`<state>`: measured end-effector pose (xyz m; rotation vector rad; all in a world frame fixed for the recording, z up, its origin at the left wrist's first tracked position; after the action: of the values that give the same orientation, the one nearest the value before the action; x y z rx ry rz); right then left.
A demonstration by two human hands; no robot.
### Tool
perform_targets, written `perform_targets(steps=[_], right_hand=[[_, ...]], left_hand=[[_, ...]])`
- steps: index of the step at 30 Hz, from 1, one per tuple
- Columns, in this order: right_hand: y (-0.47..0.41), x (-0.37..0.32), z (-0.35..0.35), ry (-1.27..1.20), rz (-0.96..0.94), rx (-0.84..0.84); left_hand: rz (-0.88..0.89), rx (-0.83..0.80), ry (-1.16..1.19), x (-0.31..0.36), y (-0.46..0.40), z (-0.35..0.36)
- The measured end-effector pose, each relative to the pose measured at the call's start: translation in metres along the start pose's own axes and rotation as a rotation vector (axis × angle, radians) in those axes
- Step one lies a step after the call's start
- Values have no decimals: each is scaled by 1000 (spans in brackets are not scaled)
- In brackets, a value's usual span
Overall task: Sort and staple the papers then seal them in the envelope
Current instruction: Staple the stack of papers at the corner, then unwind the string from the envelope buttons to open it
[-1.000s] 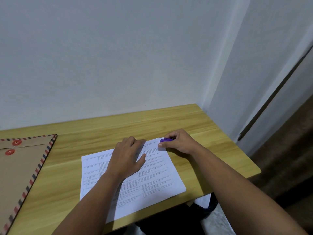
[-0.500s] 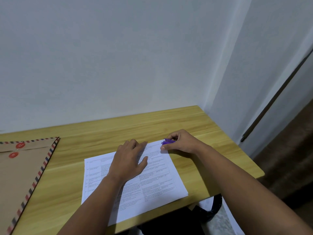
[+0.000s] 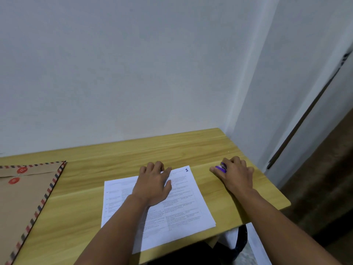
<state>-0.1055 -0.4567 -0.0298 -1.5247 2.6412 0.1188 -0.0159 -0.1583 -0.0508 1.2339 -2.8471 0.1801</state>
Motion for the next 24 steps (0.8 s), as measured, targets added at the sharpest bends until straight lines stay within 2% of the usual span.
perform_targets(steps=[4,9,12,14,20,24], right_hand=[[13,-42,-11,-68,-183,134],[45,-131,4,-106,-413,74],[57,-168,27,-92,-411,-207],[58,-179,36,-60,-362,-287],[41,-183,37,47,-307,-231],[37,-218,27,4,-406,-126]], left_hand=[[-129,22,87,-11,11,-24],[-400,-28,70,-98,68,-58],[-596,-75,59,-160,119,-71],[-695,-112,71,-196,156,-74],[-860,-192,129,-279,250,-70],[-872,-199,175,-305,280,-65]])
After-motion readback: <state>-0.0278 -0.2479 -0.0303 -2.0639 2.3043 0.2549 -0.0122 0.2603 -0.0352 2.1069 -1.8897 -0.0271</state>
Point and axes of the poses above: each hand's wrist, its own y-axis away from the middle knuckle, its own z-axis out of the palm, x = y × z, the point moved 3 cm from there along -y, towards the middle knuckle, and after that the axes turned 13 degrees about -x, right-handed, at the moved point
